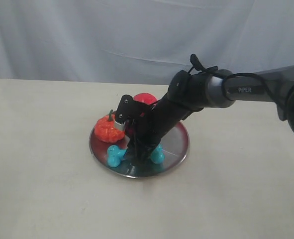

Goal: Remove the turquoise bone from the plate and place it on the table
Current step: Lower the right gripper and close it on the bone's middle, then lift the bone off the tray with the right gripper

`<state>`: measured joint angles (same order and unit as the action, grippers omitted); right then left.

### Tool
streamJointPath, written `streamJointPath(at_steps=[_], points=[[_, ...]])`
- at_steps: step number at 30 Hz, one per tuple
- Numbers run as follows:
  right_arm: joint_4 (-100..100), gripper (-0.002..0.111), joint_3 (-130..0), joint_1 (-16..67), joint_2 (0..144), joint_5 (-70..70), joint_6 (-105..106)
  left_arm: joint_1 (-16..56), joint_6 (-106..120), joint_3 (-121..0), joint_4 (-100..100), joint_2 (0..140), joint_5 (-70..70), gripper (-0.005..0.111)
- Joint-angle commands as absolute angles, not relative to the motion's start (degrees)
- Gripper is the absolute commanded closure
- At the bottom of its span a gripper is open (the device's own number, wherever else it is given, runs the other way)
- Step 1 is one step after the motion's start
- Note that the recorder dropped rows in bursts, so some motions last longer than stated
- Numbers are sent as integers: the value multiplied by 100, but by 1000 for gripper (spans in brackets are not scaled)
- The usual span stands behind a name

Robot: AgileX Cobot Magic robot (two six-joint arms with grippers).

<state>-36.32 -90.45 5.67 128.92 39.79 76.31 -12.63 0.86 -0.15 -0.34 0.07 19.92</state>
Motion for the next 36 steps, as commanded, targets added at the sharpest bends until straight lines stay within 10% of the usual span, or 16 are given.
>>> streamJointPath(at_steps=[1,7,25,36], points=[[-3571,75,-9061,555,12906,3948,7604,-1275,62,0,-30,0,1962,107],[-3593,109,-9061,555,12813,3948,7426,-1275,62,0,-30,0,1962,107],[-2087,109,-9061,521,10397,3391,4058,-1275,62,0,-30,0,1962,107],[-1192,109,-9061,-852,10132,3769,1611,-1275,62,0,-30,0,1962,107]])
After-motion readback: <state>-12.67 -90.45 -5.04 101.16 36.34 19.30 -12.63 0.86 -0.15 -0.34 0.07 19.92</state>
